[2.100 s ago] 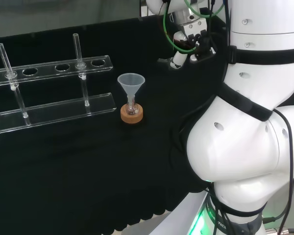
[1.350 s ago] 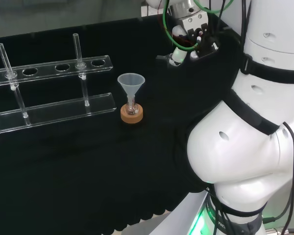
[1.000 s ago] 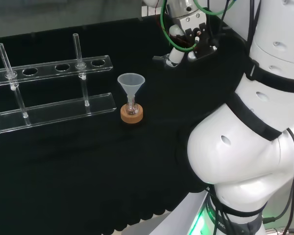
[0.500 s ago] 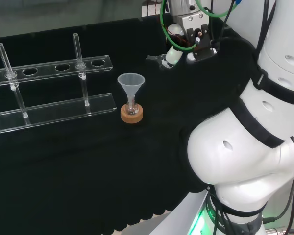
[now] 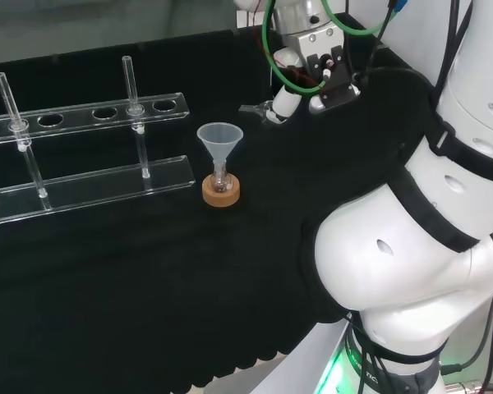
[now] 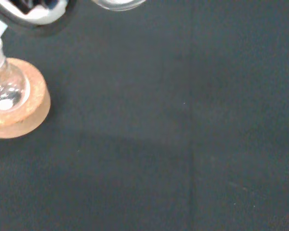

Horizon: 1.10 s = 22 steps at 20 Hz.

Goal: Pour all the NaCl from the weighing funnel into the round-bottom flask.

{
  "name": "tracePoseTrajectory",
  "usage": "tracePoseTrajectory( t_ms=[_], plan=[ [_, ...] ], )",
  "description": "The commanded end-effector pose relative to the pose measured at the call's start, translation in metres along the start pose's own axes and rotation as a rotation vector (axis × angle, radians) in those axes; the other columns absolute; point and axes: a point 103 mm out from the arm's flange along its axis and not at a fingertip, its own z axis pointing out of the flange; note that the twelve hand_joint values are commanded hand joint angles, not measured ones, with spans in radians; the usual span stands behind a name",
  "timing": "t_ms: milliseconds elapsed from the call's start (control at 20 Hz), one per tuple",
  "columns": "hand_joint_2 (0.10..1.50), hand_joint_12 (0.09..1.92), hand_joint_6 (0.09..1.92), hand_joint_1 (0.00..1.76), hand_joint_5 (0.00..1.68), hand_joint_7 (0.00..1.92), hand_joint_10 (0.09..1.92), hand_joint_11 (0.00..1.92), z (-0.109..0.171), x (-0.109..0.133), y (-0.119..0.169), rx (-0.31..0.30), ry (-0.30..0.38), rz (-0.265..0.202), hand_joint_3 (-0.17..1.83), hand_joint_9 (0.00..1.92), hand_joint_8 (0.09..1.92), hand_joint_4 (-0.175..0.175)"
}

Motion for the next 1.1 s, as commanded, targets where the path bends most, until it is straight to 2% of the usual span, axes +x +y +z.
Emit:
tracePoseTrajectory(
  t_ms=[50, 400, 1100],
  plan=[
    [0.65, 1.23, 0.76, 1.11, 1.24, 0.63, 0.43, 0.62, 0.006, 0.012, -0.001, 0.027, -0.044, -0.025, 0.70, 0.91, 0.61, 0.175],
    [0.65, 1.23, 0.76, 1.11, 1.24, 0.63, 0.43, 0.62, 0.010, 0.017, 0.008, 0.056, -0.078, -0.038, 0.70, 0.91, 0.61, 0.175],
    [0.65, 1.23, 0.76, 1.11, 1.24, 0.61, 0.43, 0.62, -0.008, 0.022, 0.020, 0.108, -0.165, -0.054, 0.70, 0.90, 0.60, 0.175]
  ],
)
